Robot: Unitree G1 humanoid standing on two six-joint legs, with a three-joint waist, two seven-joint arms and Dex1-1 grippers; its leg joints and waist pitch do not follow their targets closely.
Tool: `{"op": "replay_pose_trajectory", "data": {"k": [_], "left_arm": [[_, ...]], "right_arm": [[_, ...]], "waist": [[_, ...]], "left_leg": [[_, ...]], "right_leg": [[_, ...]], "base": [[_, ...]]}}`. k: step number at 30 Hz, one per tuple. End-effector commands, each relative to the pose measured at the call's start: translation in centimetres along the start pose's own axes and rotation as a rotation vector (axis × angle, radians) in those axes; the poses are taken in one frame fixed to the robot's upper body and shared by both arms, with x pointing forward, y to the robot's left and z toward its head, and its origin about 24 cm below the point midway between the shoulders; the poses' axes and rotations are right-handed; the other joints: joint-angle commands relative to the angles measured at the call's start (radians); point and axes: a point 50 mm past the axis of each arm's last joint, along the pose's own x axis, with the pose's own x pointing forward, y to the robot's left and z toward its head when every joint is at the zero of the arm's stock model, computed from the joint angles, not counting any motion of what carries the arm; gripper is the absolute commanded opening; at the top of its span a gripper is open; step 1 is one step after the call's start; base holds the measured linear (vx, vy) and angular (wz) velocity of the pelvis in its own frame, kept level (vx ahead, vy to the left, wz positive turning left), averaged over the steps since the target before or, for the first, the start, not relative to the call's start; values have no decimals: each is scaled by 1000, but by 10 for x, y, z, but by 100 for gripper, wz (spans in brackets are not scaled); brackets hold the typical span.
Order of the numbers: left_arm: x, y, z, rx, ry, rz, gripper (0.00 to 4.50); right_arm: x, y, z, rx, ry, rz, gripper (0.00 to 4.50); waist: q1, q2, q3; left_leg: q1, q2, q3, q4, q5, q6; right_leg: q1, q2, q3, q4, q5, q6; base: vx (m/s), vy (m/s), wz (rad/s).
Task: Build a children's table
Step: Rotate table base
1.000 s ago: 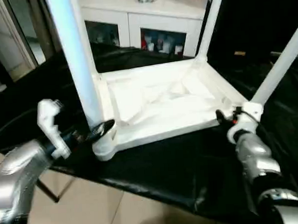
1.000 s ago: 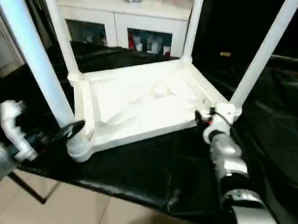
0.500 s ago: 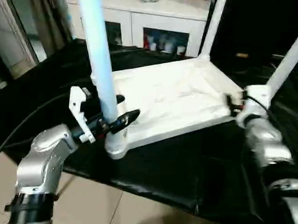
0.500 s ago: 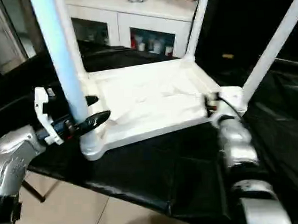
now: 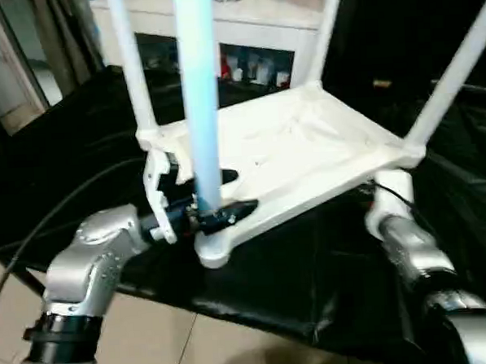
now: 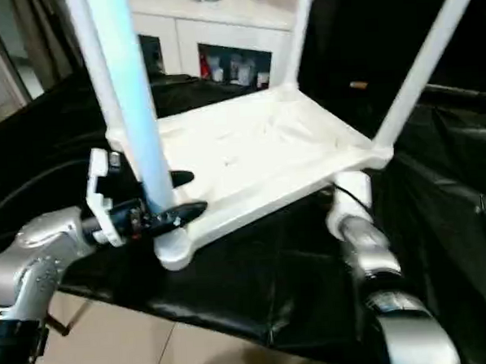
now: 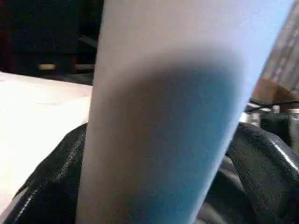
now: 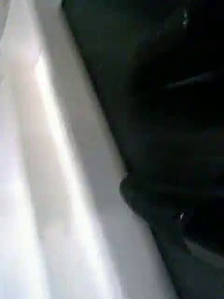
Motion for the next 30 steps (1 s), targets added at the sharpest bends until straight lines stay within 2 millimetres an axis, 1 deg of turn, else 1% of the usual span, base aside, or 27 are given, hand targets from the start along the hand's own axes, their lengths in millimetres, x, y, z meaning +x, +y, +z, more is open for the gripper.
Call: {"op": "replay_pose_trajectory", "data": {"k": [1, 2, 3, 4, 6, 7, 9, 10, 14, 15, 16, 19, 20, 22, 23, 25, 26, 27, 28, 30], "left_arm": [[19, -13, 6, 16, 1, -110, 449], [26, -16, 5, 11, 5, -134, 449], [26, -16, 5, 11, 5, -134, 449], [33, -20, 4, 5, 2, -153, 449], [46, -26, 3, -1, -5, -186, 449], [48, -26, 3, -2, -6, -188, 449], [55, -28, 4, -4, -11, -199, 449], [59, -28, 4, -3, -16, -200, 449], [67, -29, 4, -1, -19, -206, 449], [69, -29, 3, 2, -18, -203, 449], [71, -28, 2, 4, -16, -200, 449], [75, -28, 0, 12, -12, -192, 449], [79, -28, 0, 18, -13, -190, 449], [81, -28, -1, 22, -14, -186, 449], [82, -28, -1, 23, -15, -185, 449], [84, -28, -1, 21, -16, -191, 449], [86, -29, -1, 19, -19, -194, 449], [86, -29, -1, 19, -19, -194, 449], [89, -30, -1, 19, -22, -197, 449], [91, -29, -1, 22, -24, -196, 449]], "right_arm": [[5, 17, 15, -25, -48, 77, 312], [7, 24, 17, -34, -50, 107, 312], [7, 24, 17, -34, -50, 107, 312], [8, 32, 19, -40, -51, 139, 312], [10, 47, 20, -61, -45, 191, 312], [11, 48, 21, -63, -44, 197, 312], [11, 57, 21, -75, -42, 232, 312], [12, 62, 22, -81, -42, 249, 312], [12, 71, 23, -86, -46, 290, 312], [12, 74, 23, -91, -45, 307, 312], [12, 78, 24, -94, -45, 328, 312], [12, 84, 26, -96, -48, 356, 312], [12, 89, 27, -97, -50, 376, 312], [12, 91, 27, -100, -51, 390, 312], [12, 92, 27, -95, -51, 398, 312], [11, 94, 27, -83, -52, 417, 312], [10, 97, 26, -76, -50, 449, 312], [10, 97, 26, -76, -50, 449, 312], [9, 101, 23, -75, -47, 502, 312], [8, 103, 23, -83, -47, 524, 312]], "waist": [[-2, 8, -64], [-4, 8, -64], [-6, 7, -64], [-12, 5, -65], [-15, 5, -65], [-18, -1, -65], [-25, -2, -64], [-28, -6, -65], [-33, -4, -63], [-33, -1, -64], [-35, -1, -63], [-33, 0, -63], [-34, 2, -64], [-33, 1, -64], [-33, 6, -64], [-35, 2, -64], [-34, 7, -65], [-35, 5, -64], [-35, 10, -65], [-37, 6, -65]], "left_leg": [[13, 12, 4, -68, -290, -23], [9, 11, 3, -69, -275, -22], [9, 12, 4, -69, -273, -22], [7, 10, 3, -67, -264, -17], [7, 11, 4, -66, -255, -12], [3, 10, 4, -66, -240, -5], [-2, 9, 3, -66, -234, 1], [0, 9, 4, -65, -236, 4], [1, 10, 4, -64, -236, 12], [2, 10, 4, -64, -236, 12], [4, 11, 5, -64, -245, 14], [5, 12, 4, -65, -246, 16], [6, 12, 5, -64, -249, 15], [5, 13, 4, -65, -250, 16], [6, 12, 4, -64, -248, 16], [5, 13, 4, -64, -249, 19], [6, 13, 4, -63, -248, 20], [5, 13, 5, -64, -249, 22], [5, 13, 4, -64, -248, 24], [5, 14, 4, -64, -251, 27]], "right_leg": [[42, -46, 37, -80, -244, -188], [46, -44, 36, -77, -223, -190], [46, -44, 36, -76, -215, -193], [48, -45, 36, -75, -201, -201], [48, -45, 36, -73, -188, -208], [52, -47, 36, -73, -182, -213], [56, -48, 35, -73, -187, -209], [54, -49, 35, -76, -196, -208], [53, -48, 36, -76, -203, -214], [53, -48, 36, -75, -203, -215], [50, -47, 36, -78, -209, -216], [50, -47, 37, -77, -200, -222], [50, -47, 37, -78, -199, -225], [51, -47, 37, -77, -192, -229], [51, -47, 38, -76, -186, -231], [52, -47, 37, -76, -180, -236], [52, -48, 38, -76, -178, -239], [52, -47, 38, -77, -176, -240], [53, -47, 37, -75, -169, -246], [53, -46, 37, -77, -165, -249]], "base": [[0, 0, 0], [0, 0, 0], [0, 0, 0], [0, 0, 0], [0, 0, 0], [0, 0, 0], [0, 0, 0], [0, 0, 0], [0, 0, 0], [0, 0, 0], [0, 0, 0], [0, 0, 0], [0, 0, 0], [0, 0, 0], [0, 0, 0], [0, 0, 0], [0, 0, 0], [0, 0, 0], [0, 0, 0], [0, 0, 0]]}}
